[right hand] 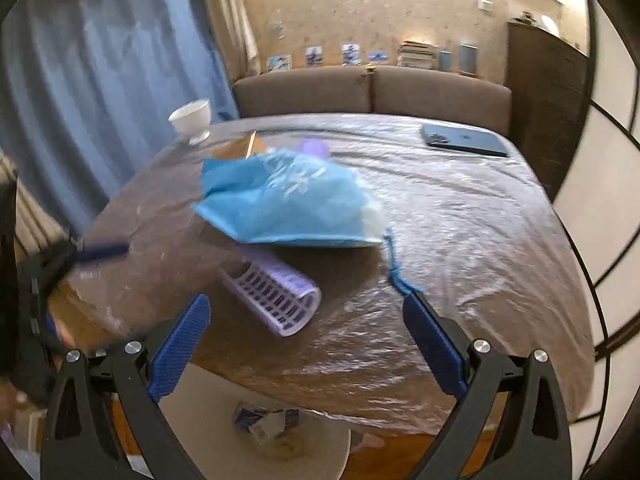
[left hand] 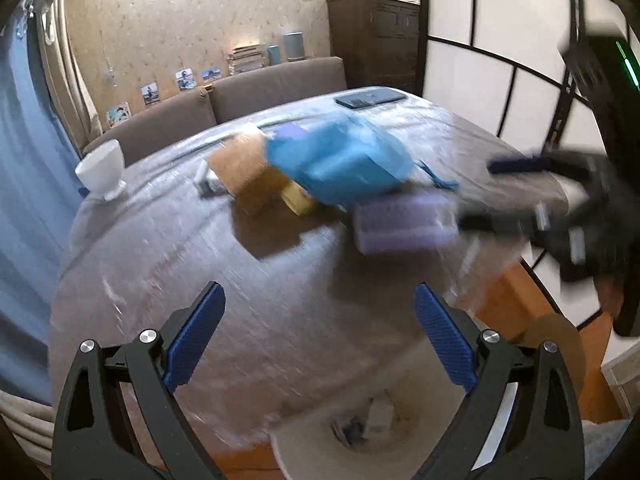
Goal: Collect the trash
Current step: 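Move the left tool to the bed and grasp the blue bag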
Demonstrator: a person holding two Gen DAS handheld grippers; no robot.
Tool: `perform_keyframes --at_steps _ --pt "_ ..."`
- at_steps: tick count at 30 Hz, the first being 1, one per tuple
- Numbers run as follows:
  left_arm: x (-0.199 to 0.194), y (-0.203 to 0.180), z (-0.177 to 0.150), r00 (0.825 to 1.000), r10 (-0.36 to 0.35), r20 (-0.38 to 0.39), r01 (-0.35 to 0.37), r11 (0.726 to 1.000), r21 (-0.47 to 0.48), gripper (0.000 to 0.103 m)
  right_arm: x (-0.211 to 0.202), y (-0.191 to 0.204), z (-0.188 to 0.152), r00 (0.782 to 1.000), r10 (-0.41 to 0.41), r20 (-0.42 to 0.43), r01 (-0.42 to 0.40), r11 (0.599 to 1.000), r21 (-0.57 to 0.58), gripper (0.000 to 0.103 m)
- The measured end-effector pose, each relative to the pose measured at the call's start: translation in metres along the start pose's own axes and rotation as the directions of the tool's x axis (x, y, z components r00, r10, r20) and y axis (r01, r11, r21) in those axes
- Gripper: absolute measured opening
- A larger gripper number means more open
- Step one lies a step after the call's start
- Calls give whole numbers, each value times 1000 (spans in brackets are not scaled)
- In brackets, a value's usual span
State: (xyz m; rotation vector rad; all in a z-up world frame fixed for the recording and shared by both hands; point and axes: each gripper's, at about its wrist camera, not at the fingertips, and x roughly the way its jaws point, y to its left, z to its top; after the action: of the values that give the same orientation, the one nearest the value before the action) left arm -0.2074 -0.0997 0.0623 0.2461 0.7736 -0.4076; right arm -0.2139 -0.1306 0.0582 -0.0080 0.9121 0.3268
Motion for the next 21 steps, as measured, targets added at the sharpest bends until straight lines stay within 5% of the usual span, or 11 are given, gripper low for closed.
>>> perform_keyframes --at_steps 5,10,14,17,21 --pt "-4 27 44 995 -91 26 91 996 8 97 13 17 -11 1000 -2 -28 0 997 -76 96" --pt "8 9 91 984 -176 18 172 978 116 97 27 24 -4 1000 5 -15 -6 996 -93 94" --pt "44 -8 113 973 -220 -72 231 951 207 97 37 28 3 1000 22 -7 -23 995 -98 90" --pt "72 -17 119 949 -270 -163 303 926 227 97 40 31 4 999 37 -1 -37 994 -107 89" --pt "95 -29 114 943 -248 -220 305 910 282 97 51 28 11 999 42 -6 -42 994 -103 81"
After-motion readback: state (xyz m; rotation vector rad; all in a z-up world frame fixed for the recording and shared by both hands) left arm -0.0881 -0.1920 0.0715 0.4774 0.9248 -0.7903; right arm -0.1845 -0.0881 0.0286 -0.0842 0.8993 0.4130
